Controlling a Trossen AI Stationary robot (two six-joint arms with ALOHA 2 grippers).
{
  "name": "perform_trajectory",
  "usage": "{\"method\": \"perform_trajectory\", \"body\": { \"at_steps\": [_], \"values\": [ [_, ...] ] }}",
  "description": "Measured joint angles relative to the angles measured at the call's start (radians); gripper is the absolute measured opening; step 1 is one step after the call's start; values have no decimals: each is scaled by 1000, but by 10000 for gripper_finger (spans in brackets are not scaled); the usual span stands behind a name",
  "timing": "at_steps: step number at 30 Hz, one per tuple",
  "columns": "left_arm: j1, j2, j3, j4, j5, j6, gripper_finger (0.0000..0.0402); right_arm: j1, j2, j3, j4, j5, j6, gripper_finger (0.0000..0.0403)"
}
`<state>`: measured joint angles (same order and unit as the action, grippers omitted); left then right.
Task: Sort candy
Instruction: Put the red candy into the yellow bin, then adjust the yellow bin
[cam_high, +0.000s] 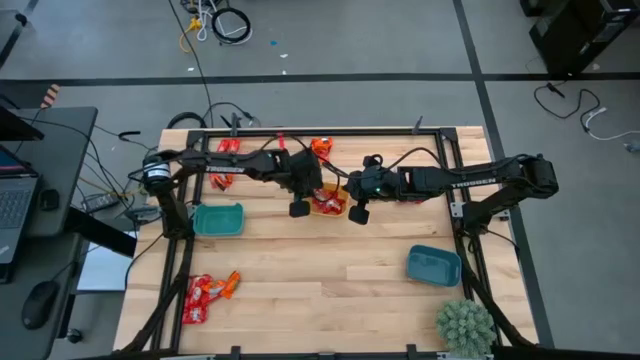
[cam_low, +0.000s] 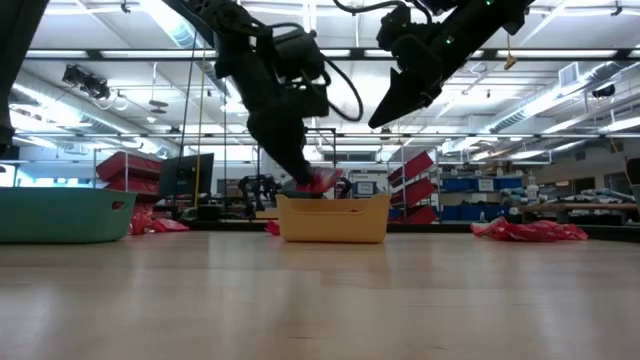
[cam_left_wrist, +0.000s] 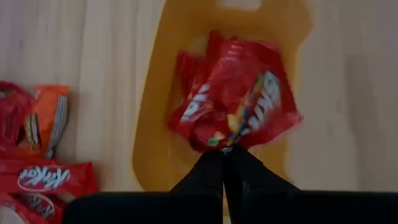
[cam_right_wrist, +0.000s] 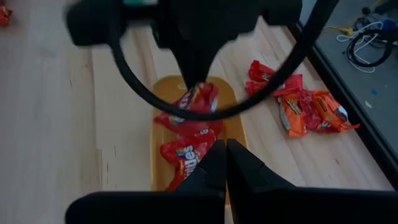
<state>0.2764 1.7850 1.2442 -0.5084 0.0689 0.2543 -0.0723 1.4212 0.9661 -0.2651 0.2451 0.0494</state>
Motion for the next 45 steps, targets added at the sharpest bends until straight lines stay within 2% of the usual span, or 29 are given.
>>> {"method": "perform_trajectory", "body": {
  "at_steps": [7, 11, 14, 25, 32, 39, 45],
  "values": [
    [11, 75, 0, -5, -25, 1, 0, 0, 0, 0, 1, 0, 0, 0],
    [11, 79, 0, -5, -124, 20, 8, 0, 0, 0, 1, 0, 0, 0],
    [7, 76, 0, -27, -156, 71, 26, 0, 0, 0, 1, 0, 0, 0],
    [-42, 75, 67, -160, -153, 111, 121, 0, 0, 0, 0, -1, 0, 0],
    [-27, 52, 83, -149, -141, 73, 124, -2, 0, 0, -12, -2, -15, 0],
    [26, -24, -41, -9, -13, 29, 121, -42, 0, -9, 12, -2, -27, 0],
    [63, -171, -229, 176, 14, -17, 121, -112, 11, -130, 285, -68, -19, 0]
  ]
}}
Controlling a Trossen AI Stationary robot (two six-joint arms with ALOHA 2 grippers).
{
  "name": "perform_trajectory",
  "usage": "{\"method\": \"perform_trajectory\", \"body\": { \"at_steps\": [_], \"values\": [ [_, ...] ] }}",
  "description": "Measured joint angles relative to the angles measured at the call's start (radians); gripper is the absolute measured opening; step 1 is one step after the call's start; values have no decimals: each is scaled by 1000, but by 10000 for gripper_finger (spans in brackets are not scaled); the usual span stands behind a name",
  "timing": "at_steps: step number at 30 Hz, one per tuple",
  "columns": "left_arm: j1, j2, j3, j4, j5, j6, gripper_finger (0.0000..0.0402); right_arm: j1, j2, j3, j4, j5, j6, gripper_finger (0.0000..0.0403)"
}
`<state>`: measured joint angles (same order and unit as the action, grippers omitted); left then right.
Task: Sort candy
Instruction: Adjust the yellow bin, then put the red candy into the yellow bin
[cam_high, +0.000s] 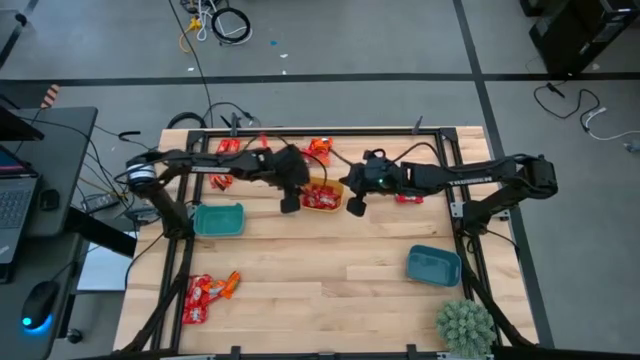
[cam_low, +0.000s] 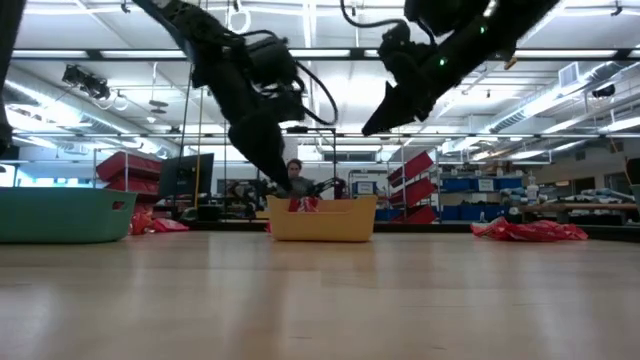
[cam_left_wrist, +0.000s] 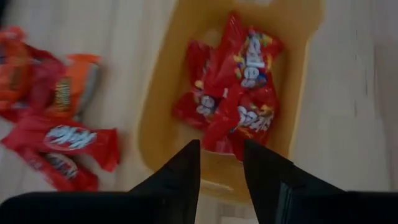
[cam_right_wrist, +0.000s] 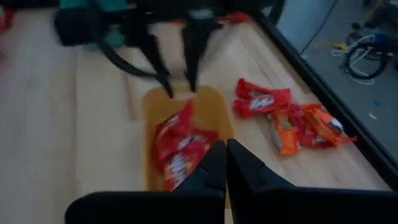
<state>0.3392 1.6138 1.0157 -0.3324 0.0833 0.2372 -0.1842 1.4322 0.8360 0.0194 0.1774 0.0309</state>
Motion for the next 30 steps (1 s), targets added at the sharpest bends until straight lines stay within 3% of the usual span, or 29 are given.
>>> {"method": "perform_trajectory", "body": {
  "at_steps": [5, 12, 22, 25, 30],
  "values": [
    [37, -165, -181, 206, 58, -78, 120, -74, 66, -60, 124, -16, 51, 0],
    [74, -302, -381, 466, 158, -174, 105, -131, 232, -17, 121, -118, 65, 0],
    [111, -292, -489, 612, 125, -218, 63, -103, 319, 29, 101, -340, 57, 0],
    [113, -285, -492, 610, 121, -222, 50, -91, 299, 33, 98, -325, 48, 0],
    [111, -285, -492, 624, 121, -230, 34, -104, 229, 34, 108, -176, 74, 8]
  ]
}}
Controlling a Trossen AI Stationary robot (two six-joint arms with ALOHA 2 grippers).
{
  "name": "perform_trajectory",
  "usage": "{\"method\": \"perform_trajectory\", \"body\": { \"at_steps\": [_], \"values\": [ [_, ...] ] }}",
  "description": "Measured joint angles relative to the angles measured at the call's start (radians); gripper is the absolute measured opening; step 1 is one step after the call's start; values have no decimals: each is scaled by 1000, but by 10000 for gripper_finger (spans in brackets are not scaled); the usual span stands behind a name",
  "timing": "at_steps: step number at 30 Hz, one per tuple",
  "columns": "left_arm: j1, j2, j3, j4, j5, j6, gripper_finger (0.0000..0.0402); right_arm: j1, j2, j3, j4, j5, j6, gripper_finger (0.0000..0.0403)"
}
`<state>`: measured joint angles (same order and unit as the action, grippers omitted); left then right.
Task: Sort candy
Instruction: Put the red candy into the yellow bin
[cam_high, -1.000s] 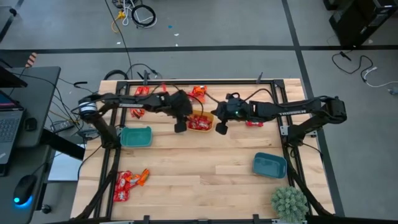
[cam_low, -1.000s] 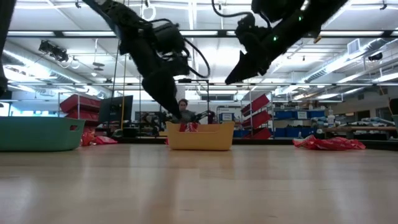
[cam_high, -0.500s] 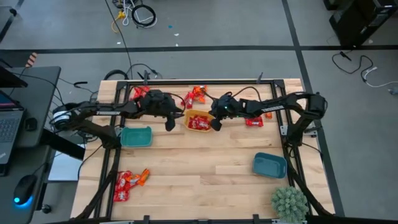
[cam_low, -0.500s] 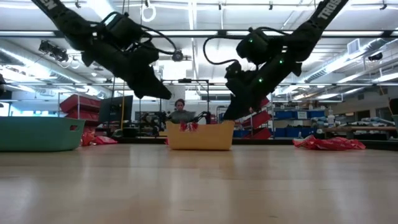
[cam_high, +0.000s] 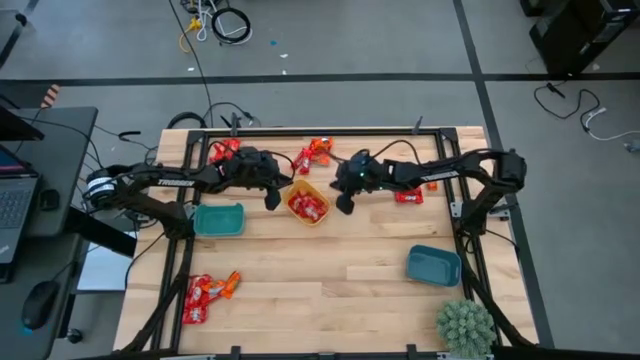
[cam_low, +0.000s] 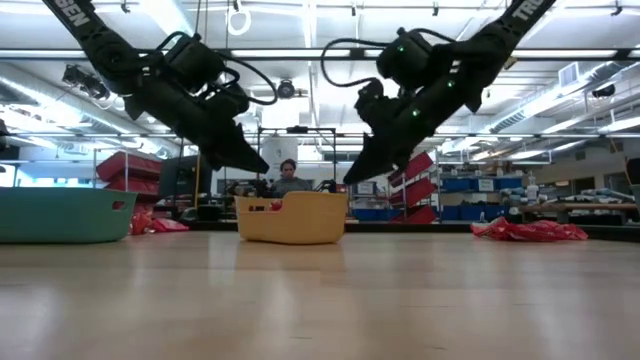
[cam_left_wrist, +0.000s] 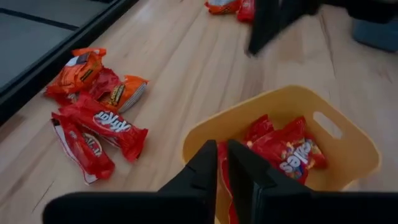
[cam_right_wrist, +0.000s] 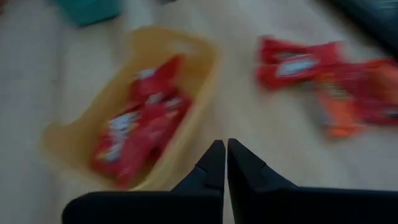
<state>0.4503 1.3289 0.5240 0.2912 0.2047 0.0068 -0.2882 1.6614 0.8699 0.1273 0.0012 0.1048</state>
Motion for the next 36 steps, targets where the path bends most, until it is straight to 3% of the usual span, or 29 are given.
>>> {"method": "perform_trajectory", "body": {
  "at_steps": [5, 12, 23, 30, 36],
  "values": [
    [0, 0, 0, 14, 0, -17, 25, -73, -7, 9, 13, 36, 70, 29],
    [0, 0, 0, 53, 0, -15, 19, -196, 101, 147, -60, -22, 42, 57],
    [2, 0, 0, 25, -1, 40, 19, -274, 338, 387, -290, -70, -245, 92],
    [2, 0, 0, 17, -1, 44, 19, -289, 387, 426, -301, -73, -394, 140],
    [2, -1, 0, 13, -1, 45, 19, -311, 410, 444, -258, -74, -404, 150]
  ]
}}
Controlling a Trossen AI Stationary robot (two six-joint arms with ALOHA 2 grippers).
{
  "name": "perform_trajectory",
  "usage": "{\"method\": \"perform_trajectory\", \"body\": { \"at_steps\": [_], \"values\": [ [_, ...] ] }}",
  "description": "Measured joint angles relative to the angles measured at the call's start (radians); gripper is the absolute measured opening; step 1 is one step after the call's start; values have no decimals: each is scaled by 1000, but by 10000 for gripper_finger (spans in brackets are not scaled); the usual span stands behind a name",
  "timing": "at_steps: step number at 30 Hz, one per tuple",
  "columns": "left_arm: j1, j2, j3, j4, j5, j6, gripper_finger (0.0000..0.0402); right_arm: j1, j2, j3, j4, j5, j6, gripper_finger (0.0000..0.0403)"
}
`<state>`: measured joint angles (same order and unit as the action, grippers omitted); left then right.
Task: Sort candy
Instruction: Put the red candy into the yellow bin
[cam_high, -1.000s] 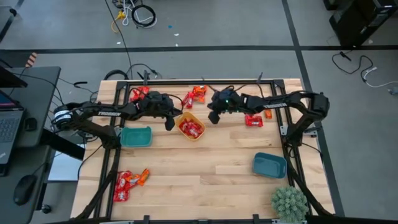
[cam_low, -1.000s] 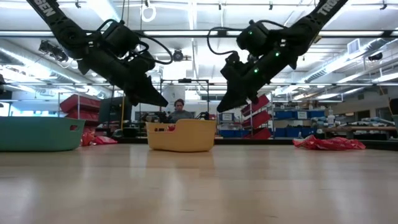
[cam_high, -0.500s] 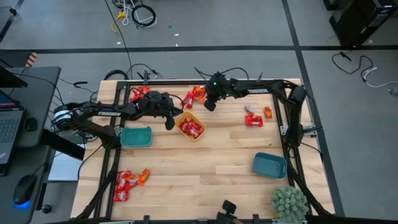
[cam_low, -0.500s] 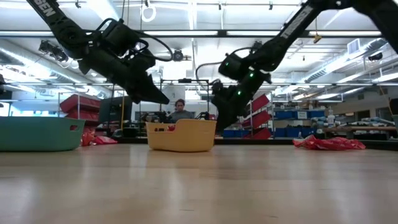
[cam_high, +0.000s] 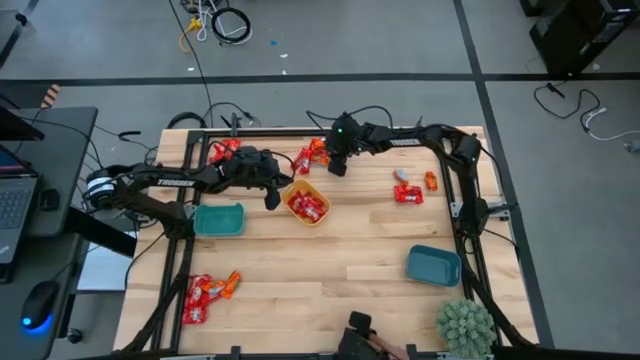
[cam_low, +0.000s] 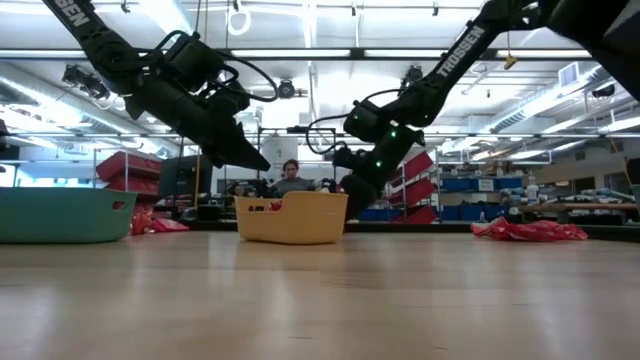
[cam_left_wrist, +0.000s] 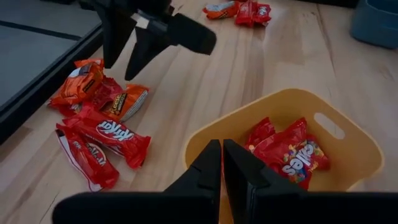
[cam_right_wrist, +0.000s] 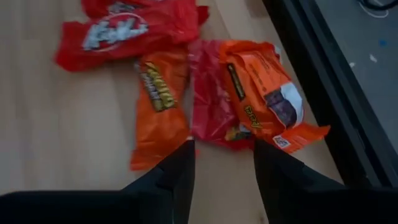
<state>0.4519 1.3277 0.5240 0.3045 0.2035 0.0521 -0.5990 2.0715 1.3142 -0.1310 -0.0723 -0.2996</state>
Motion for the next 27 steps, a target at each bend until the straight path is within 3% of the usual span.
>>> {"method": "perform_trajectory", "body": {
  "at_steps": [16, 19, 23, 27],
  "values": [
    [-2, 0, 0, -20, -1, 23, 19, -46, 56, 30, 41, -94, -17, 133],
    [-2, 0, 0, -23, -1, 23, 19, -47, 55, 32, 47, -108, -38, 103],
    [-2, 0, 0, -29, -1, 23, 19, -45, 55, 30, 48, -109, -73, 21],
    [-2, 0, 0, -43, -1, 22, 19, -46, 55, 46, -6, -110, -86, 12]
  ]
}}
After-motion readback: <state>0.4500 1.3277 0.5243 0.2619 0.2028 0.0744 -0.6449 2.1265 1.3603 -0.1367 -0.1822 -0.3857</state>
